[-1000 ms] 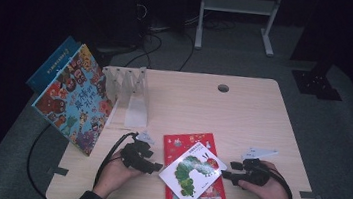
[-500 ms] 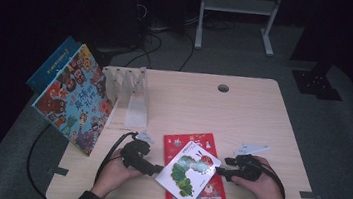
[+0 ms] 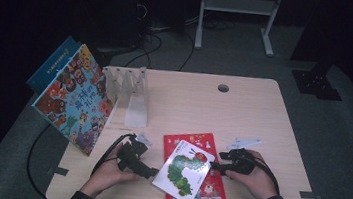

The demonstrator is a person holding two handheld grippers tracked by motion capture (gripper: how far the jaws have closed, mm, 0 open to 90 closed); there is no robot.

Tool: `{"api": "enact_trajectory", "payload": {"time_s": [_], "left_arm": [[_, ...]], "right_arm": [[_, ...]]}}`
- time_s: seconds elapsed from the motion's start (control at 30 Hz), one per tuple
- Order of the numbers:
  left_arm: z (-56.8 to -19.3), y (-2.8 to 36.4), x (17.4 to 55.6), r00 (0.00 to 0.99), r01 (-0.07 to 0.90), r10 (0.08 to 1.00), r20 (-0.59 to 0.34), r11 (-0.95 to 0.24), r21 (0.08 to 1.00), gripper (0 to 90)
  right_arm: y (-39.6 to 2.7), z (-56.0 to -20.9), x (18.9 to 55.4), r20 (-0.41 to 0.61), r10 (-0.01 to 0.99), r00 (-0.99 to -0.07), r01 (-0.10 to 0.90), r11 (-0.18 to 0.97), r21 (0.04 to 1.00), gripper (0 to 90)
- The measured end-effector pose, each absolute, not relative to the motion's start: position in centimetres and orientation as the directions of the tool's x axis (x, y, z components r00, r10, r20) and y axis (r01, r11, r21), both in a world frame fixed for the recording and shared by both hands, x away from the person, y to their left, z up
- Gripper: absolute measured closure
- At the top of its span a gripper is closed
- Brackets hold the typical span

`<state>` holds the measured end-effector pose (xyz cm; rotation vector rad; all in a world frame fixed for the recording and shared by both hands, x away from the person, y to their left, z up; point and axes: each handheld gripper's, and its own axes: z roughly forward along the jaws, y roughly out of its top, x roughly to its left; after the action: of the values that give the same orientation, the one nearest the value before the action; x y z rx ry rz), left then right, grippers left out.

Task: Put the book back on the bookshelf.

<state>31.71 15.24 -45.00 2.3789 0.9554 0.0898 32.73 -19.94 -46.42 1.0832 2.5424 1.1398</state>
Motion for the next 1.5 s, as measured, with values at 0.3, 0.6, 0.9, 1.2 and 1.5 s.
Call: {"api": "enact_trajectory", "payload": {"time_s": [0.3, 0.6, 0.9, 1.2, 1.5], "left_arm": [[-44.1, 15.9, 31.6, 0.745, 0.591, 0.651, -0.148, -0.54, 0.599, 9.0], [-44.3, 15.3, 31.7, 0.727, 0.637, 0.647, -0.229, -0.51, 0.578, 16.1], [-44.5, 14.3, 31.5, 0.742, 0.633, 0.62, -0.255, -0.522, 0.572, 17.7], [-44.9, 14.3, 31.8, 0.727, 0.658, 0.623, -0.289, -0.511, 0.553, 17.5], [-45.1, 15.0, 32.2, 0.706, 0.677, 0.642, -0.298, -0.489, 0.551, 16.6]], "right_arm": [[-18.6, -46.4, 34.0, 0.142, 0.654, -0.743, 0.538, 0.458, 0.708, 42.3], [-18.2, -46.0, 34.2, 0.16, 0.627, -0.763, 0.524, 0.453, 0.721, 42.5], [-18.8, -45.8, 31.1, 0.215, 0.562, -0.798, 0.519, 0.463, 0.718, 42.2], [-16.5, -46.6, 29.8, 0.2, 0.486, -0.851, 0.47, 0.533, 0.704, 40.4], [-14.8, -46.8, 30.5, 0.179, 0.474, -0.862, 0.443, 0.535, 0.72, 38.1]]}}
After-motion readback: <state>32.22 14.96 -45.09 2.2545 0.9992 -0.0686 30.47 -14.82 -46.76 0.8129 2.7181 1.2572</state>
